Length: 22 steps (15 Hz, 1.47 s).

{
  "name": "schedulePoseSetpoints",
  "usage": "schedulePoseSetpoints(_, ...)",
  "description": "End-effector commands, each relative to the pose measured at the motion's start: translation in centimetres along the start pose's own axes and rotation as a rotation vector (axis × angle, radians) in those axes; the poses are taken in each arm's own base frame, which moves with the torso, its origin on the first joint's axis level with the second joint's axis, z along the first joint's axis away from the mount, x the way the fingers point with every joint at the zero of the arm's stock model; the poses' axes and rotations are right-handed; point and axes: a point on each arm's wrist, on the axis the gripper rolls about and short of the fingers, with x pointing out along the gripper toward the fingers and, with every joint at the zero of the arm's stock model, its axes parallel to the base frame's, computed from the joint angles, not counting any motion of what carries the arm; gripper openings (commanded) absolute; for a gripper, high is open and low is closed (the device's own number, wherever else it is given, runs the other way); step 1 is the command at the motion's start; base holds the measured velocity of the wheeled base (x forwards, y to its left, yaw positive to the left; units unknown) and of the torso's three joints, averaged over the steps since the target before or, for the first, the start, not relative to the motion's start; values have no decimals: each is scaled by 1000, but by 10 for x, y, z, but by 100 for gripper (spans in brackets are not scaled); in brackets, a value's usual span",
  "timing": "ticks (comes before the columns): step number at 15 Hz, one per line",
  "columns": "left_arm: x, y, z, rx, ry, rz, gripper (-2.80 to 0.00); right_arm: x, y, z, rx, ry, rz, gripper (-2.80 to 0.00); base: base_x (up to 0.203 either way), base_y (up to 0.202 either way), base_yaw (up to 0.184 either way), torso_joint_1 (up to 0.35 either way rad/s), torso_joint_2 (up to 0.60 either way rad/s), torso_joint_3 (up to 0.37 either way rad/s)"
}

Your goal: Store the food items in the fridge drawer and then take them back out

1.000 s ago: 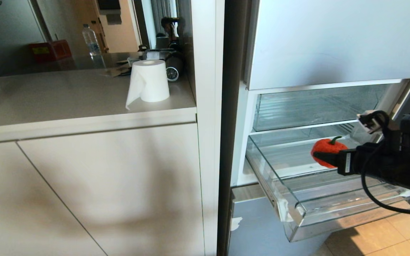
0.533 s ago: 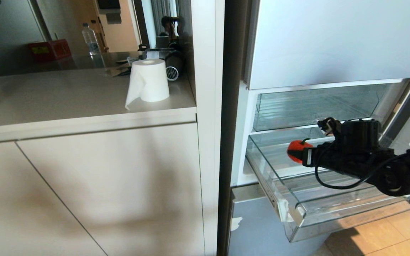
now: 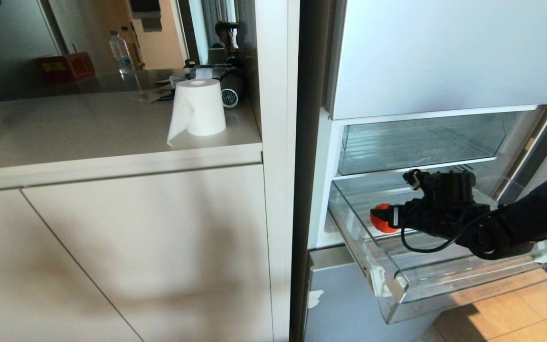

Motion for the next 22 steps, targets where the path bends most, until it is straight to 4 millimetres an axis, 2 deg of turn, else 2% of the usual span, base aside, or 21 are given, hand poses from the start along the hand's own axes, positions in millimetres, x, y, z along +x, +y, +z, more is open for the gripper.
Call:
schedulePoseSetpoints(1, 0, 0, 0, 0, 1, 0, -280, 6, 0, -3, 0, 7, 0, 0, 0, 0, 0, 0, 0, 0)
schedulePoseSetpoints(3, 0, 0, 0, 0, 1, 1, -280, 4, 0, 2, 1, -8, -3, 0, 0, 0, 0, 0, 0, 0)
schedulePoseSetpoints(5, 0, 0, 0, 0, 1, 1, -280, -21, 5, 25, -5, -80, -9, 0, 0, 0, 0, 0, 0, 0)
schedulePoseSetpoints(6, 0, 0, 0, 0, 3, 1, -280, -43, 9, 41, -10, -135, -9, 0, 0, 0, 0, 0, 0, 0)
schedulePoseSetpoints(8, 0, 0, 0, 0, 2, 1, -280, -91, 15, 59, -19, -218, -8, 0, 0, 0, 0, 0, 0, 0)
schedulePoseSetpoints(10, 0, 0, 0, 0, 3, 2, -280, -143, 20, 59, -23, -266, -4, 0, 0, 0, 0, 0, 0, 0)
schedulePoseSetpoints(11, 0, 0, 0, 0, 1, 1, -280, -170, 23, 53, -24, -288, -2, 0, 0, 0, 0, 0, 0, 0)
schedulePoseSetpoints(12, 0, 0, 0, 0, 1, 1, -280, -195, 25, 46, -23, -317, 0, -280, 0, 0, 0, 0, 0, 0)
schedulePoseSetpoints(16, 0, 0, 0, 0, 3, 1, -280, -297, 28, 13, -21, -490, -40, -280, 0, 0, 0, 0, 0, 0)
schedulePoseSetpoints(18, 0, 0, 0, 1, 2, 1, -280, -346, 28, -21, -24, -578, -95, -280, 0, 0, 0, 0, 0, 0)
schedulePoseSetpoints(20, 0, 0, 0, 0, 1, 1, -280, -368, 29, -69, -54, -544, -129, -280, 0, 0, 0, 0, 0, 0)
schedulePoseSetpoints(22, 0, 0, 0, 0, 1, 2, -280, -364, 28, -127, -94, -385, -149, -280, 0, 0, 0, 0, 0, 0)
